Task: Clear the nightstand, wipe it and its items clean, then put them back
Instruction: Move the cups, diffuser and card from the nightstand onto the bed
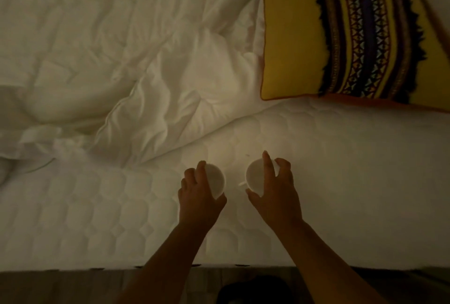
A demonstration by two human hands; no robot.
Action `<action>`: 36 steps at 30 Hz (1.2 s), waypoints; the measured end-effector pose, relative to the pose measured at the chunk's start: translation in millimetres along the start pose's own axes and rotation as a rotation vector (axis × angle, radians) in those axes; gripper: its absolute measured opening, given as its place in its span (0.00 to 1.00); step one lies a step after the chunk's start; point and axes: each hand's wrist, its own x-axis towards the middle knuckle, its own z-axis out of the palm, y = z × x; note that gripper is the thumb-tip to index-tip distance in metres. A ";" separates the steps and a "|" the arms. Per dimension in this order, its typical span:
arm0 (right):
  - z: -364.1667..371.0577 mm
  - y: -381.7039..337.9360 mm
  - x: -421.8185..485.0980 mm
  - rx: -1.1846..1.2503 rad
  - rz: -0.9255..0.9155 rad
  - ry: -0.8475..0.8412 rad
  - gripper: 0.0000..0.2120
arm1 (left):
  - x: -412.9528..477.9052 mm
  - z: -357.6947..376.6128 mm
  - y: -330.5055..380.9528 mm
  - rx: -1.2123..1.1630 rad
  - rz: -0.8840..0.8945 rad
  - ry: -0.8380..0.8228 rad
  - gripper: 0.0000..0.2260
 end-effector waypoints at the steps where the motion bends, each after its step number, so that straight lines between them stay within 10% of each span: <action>1: 0.1 0.0 1.2 0.000 0.005 0.003 0.51 | 1.4 0.4 0.4 0.001 -0.001 -0.003 0.45; 8: -7.3 1.8 -13.5 0.063 0.044 -0.014 0.55 | -2.9 -7.6 9.9 -0.012 -0.035 -0.052 0.52; 19: -79.1 57.3 -107.3 0.323 0.278 0.097 0.40 | -64.6 -24.2 83.5 0.090 0.255 -0.106 0.28; 30: -116.2 187.8 -309.4 0.452 0.848 0.287 0.17 | -214.6 80.6 237.5 0.159 0.691 -0.827 0.21; 36: -118.1 248.6 -433.2 0.411 1.154 0.513 0.11 | -322.5 143.8 305.5 0.286 1.092 -0.938 0.13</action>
